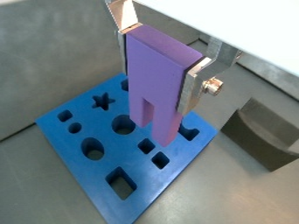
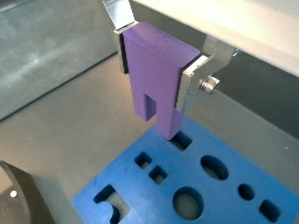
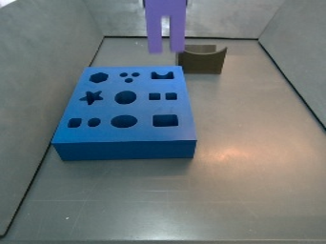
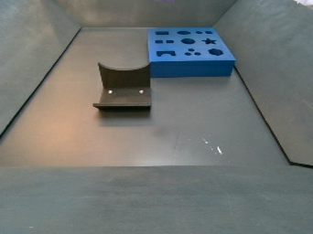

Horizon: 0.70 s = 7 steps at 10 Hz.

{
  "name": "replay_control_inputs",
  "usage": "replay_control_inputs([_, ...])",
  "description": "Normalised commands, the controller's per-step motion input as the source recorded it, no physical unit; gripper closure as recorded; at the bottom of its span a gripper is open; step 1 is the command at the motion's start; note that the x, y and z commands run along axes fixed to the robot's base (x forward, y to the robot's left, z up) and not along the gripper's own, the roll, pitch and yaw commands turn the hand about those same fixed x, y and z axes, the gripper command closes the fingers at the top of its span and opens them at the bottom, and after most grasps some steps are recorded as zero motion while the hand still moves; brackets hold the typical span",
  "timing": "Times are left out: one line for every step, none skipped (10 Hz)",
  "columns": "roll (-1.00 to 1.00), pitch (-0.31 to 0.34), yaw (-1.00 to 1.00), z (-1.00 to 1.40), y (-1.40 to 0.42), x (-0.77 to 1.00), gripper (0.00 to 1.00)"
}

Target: Insert the double-square object.

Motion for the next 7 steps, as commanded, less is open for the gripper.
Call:
replay_control_inputs([0.03,-0.053,-0.03,-1.0,0.14,0.04,1.0])
replay_control_inputs([0.1,0.0,-0.02,-0.94,0.09,0.12,1.0])
replay_control_inputs([0.1,0.0,-0.01,-0.97,0.08,0.1,1.0])
replay_control_inputs([0.12,0.0,0.0,-0.85,0.06,0.1,1.0])
replay_control_inputs([0.16,0.0,0.0,-0.79,0.09,0.0,1.0])
replay_control_inputs([0.13,-0.049,0.0,-0.93,0.09,0.0,1.0])
replay_control_inputs([0.11,-0.044,0.0,-0.98,0.06,0.0,1.0])
